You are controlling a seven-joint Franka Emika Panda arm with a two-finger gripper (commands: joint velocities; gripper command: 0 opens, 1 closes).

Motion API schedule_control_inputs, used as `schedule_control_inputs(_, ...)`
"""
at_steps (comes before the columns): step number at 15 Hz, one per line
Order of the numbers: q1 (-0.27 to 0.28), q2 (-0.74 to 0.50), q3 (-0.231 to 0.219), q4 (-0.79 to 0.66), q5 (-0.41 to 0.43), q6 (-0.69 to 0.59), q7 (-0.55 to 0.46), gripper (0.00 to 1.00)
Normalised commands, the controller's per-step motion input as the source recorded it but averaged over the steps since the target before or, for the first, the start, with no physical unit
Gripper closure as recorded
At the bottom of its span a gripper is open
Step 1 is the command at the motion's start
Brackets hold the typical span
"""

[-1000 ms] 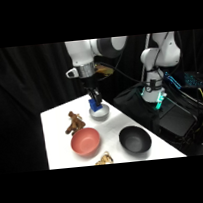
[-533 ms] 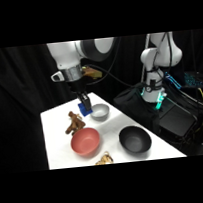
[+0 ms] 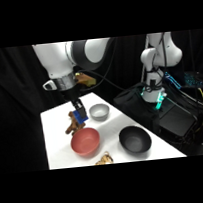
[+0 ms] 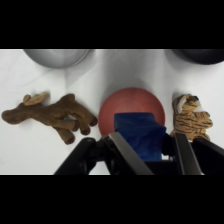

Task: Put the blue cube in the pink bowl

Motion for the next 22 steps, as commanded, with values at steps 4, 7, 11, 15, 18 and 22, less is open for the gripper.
schedule_control_inputs(4,-0.109,0.23,0.109,0.13,0.134,0.27,-0.27,0.77)
schedule_control_inputs(7,-0.108,0.26,0.136,0.15,0.143,0.25,-0.26,0.77)
schedule_control_inputs(11,-0.099,0.25,0.131,0.21,0.128,0.13,-0.22,0.77)
schedule_control_inputs(15,-0.104,0.23,0.115,0.26,0.117,0.04,-0.19,0.77)
schedule_control_inputs(18,-0.138,0.2,0.11,0.27,0.13,0.02,-0.2,0.77)
schedule_control_inputs(22,-0.139,0.13,0.103,0.23,0.126,0.0,-0.18,0.16)
